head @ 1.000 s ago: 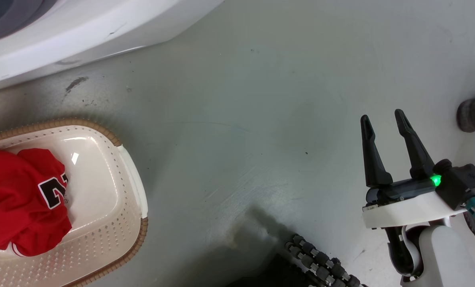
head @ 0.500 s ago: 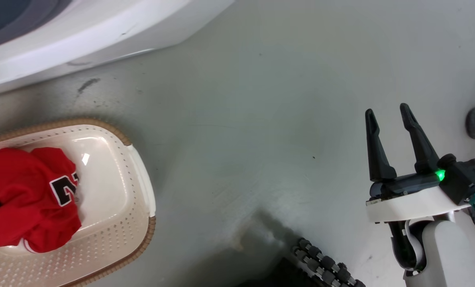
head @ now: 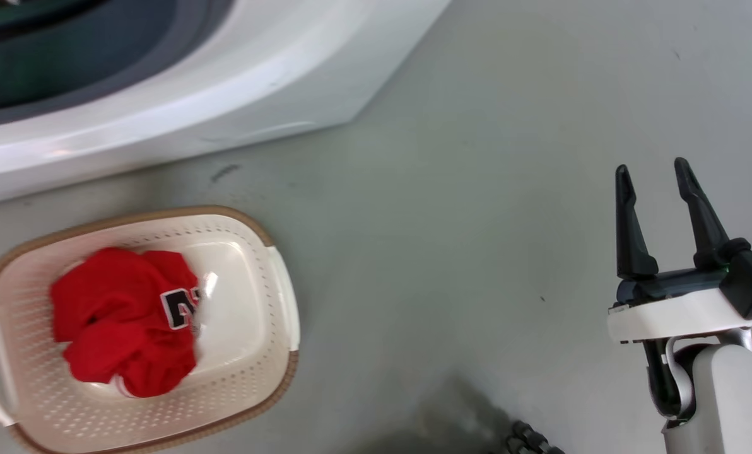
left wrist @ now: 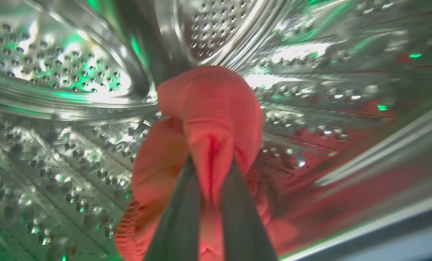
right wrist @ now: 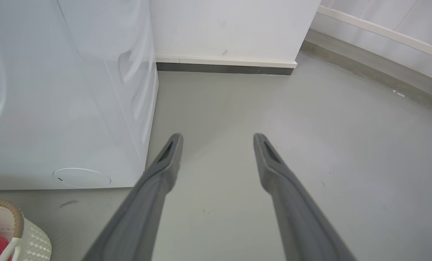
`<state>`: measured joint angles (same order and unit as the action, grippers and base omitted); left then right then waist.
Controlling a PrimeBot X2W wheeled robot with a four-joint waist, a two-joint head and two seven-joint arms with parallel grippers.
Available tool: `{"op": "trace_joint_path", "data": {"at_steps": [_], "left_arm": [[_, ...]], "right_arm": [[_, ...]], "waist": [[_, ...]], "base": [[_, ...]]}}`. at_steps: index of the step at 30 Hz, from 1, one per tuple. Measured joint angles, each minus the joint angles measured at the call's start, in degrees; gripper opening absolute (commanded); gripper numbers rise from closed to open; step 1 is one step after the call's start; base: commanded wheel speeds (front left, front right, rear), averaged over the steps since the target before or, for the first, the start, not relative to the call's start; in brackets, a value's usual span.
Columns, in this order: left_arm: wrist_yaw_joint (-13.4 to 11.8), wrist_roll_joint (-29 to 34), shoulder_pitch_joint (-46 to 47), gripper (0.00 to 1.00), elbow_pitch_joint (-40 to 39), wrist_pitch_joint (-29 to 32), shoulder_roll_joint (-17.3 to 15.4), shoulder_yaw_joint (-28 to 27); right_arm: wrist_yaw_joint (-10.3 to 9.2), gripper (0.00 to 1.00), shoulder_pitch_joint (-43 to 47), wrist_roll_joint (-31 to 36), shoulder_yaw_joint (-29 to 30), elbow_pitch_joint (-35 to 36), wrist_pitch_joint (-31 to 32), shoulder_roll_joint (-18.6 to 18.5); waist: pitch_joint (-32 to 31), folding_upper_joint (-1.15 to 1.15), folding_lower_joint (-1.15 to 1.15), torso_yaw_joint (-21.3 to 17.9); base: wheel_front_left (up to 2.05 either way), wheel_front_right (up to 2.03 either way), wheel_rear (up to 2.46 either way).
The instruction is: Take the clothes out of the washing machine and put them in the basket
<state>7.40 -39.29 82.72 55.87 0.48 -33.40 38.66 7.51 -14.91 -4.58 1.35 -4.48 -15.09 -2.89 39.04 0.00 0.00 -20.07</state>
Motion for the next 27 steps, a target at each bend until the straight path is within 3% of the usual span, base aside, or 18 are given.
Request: {"op": "trace_joint_path", "data": {"at_steps": [5,11,18,27], "left_arm": [[0.00,-0.10,-5.98,0.00,1.23,-11.02,2.53,1.18],[-0.92,0.88,-13.31,0.00,0.22,-15.35,5.14,0.59],[-4.83,5.28,-26.42,0.00,-15.78,-15.53,6.65,-8.55],[-5.37,12.35,-42.44,0.00,-33.81,-15.55,10.43,-17.37]], "right_arm": [[0.01,1.00,0.64,1.83,1.31,-0.55,0.00,0.01],[0.01,1.00,2.42,3.99,2.31,-1.38,0.00,0.02],[0.01,1.00,4.21,5.71,2.65,-2.00,0.00,0.03],[0.00,1.00,6.49,7.10,3.24,-2.93,0.00,0.02]], "waist": [[-4.24,0.00,0.00,2.84],[-10.03,0.00,-0.01,6.11],[-16.32,0.00,-0.01,9.87],[-22.59,0.00,-0.01,14.15]], "base": [[0.00,0.00,0.00],[0.00,0.00,0.00],[0.00,0.00,0.00],[0.00,0.00,0.00]]}}
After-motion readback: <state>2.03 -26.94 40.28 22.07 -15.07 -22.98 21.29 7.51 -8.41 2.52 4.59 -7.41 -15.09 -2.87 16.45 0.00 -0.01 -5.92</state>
